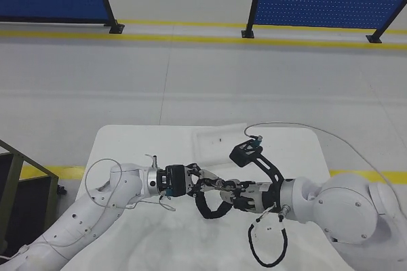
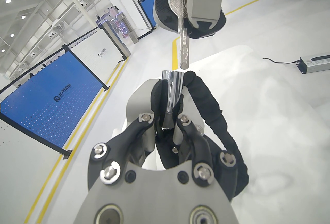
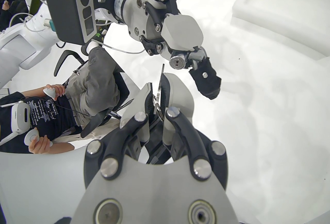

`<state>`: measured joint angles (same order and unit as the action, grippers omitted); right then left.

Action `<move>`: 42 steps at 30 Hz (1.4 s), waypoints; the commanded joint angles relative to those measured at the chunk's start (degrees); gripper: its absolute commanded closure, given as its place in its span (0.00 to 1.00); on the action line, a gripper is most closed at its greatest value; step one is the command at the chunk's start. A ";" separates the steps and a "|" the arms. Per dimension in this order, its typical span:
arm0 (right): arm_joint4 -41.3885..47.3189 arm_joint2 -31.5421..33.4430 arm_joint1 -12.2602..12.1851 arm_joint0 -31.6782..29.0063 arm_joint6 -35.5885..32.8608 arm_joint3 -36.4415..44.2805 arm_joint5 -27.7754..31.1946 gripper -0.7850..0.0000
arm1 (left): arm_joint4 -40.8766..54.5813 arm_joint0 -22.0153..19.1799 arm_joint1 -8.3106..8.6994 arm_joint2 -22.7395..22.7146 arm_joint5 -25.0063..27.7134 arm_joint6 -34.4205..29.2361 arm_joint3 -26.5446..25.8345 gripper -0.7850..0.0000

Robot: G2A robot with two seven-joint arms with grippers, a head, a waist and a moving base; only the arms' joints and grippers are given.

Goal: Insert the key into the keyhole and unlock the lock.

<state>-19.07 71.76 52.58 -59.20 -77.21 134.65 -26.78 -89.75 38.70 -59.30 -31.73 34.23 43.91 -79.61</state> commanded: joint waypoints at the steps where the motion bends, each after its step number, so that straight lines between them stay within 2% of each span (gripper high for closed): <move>1: -0.04 -0.13 -0.02 0.04 0.56 0.00 -0.85 1.00 | -0.29 0.29 -0.09 -0.36 -0.05 0.06 -0.01 1.00; 17: 0.92 0.94 -0.94 -1.40 3.13 0.00 -3.42 1.00 | -2.67 3.03 -0.31 -3.63 -0.56 0.93 -0.56 1.00; 42: 2.04 -0.13 -2.06 -1.09 3.39 0.00 -3.68 1.00 | -4.28 3.93 -1.68 -5.85 2.78 0.26 -0.05 1.00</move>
<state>-17.07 71.68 50.54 -60.34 -73.86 134.65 -30.41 -94.02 42.62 -60.92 -37.52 36.89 44.16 -79.74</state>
